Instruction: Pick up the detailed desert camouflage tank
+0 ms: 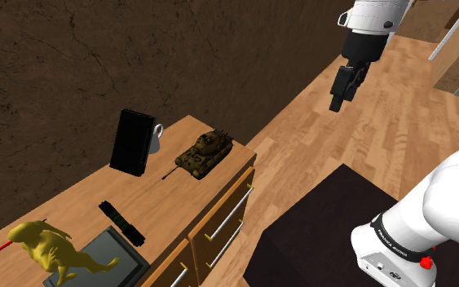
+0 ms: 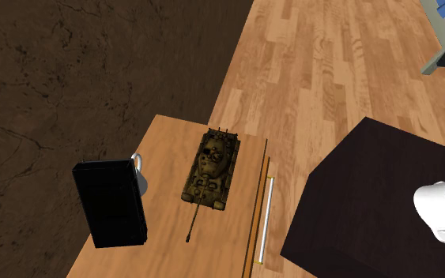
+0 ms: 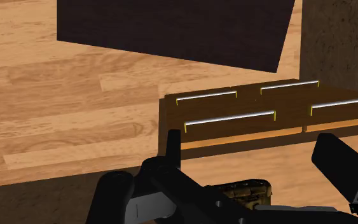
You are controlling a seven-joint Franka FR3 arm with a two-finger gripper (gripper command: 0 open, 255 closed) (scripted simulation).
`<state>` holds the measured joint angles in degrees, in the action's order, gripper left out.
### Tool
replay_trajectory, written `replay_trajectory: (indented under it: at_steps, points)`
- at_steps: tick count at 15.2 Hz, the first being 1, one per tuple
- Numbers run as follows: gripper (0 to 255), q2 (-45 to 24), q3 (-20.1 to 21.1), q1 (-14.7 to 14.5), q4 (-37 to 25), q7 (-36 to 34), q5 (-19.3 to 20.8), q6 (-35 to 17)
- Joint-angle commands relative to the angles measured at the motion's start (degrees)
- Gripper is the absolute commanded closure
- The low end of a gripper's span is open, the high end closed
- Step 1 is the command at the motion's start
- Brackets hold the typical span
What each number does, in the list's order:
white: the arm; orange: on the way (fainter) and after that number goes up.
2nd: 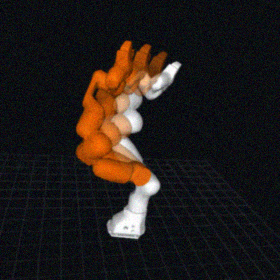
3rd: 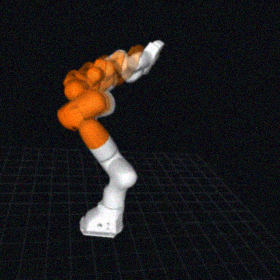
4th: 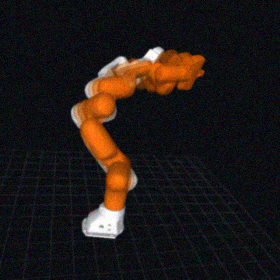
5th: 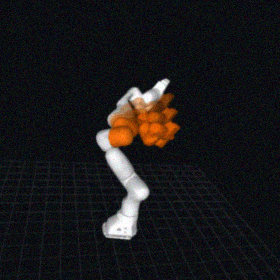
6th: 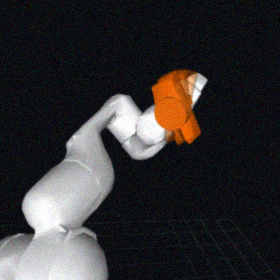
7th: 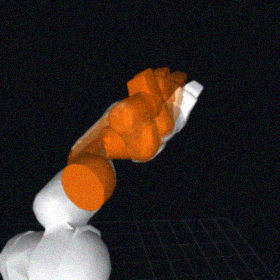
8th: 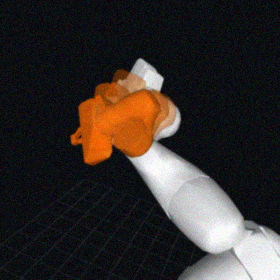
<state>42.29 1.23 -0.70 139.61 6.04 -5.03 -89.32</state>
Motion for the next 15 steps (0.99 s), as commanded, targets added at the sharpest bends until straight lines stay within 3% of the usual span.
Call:
replay_trajectory:
  at_steps: [1,8,15]
  points:
    - [0,0.0,0.0,0.0,0.0,0.0,0.0,0.0]
    - [0,-3.72,10.93,0.16,3.76,-19.62,-7.35,-10.22]
    - [0,-14.28,21.96,1.95,1.89,-39.16,-10.96,-21.85]
